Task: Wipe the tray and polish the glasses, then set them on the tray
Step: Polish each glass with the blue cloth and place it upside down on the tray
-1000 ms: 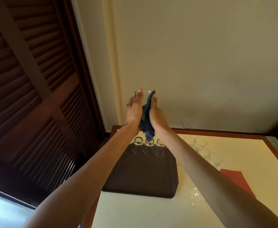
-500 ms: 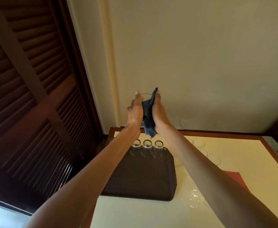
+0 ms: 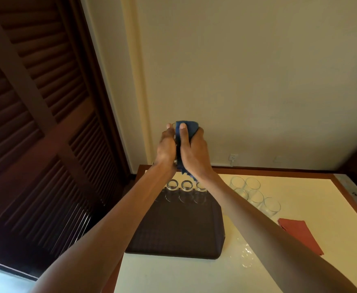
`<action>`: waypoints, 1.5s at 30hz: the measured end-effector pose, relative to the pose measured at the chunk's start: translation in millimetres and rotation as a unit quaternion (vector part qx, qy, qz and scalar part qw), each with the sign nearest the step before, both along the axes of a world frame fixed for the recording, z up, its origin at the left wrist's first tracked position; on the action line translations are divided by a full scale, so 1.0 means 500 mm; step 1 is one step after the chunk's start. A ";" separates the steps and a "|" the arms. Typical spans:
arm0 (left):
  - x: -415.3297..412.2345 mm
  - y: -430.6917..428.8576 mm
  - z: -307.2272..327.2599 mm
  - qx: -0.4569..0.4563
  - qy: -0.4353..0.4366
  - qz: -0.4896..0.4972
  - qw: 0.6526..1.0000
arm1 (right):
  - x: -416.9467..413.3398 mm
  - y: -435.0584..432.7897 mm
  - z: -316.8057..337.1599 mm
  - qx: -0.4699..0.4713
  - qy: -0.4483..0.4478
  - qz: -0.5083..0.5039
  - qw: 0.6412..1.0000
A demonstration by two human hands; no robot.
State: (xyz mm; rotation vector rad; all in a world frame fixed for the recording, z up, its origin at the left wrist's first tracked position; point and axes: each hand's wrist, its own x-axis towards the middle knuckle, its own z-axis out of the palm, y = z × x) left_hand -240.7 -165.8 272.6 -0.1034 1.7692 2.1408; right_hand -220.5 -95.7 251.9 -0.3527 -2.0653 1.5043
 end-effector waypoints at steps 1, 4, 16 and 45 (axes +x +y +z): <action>0.004 0.002 -0.001 -0.003 0.001 0.001 1.000 | -0.006 0.009 0.005 -0.012 -0.008 -0.010 1.000; 0.010 0.008 0.006 -0.032 0.033 0.005 0.999 | -0.022 0.030 0.026 -0.143 -0.045 -0.002 0.989; 0.004 -0.003 0.019 -0.033 0.010 0.001 0.999 | 0.042 -0.022 -0.019 -0.041 -0.009 0.028 0.999; 0.057 0.010 0.053 0.007 0.016 -0.035 0.999 | 0.009 0.040 0.061 -0.187 -0.058 -0.008 0.981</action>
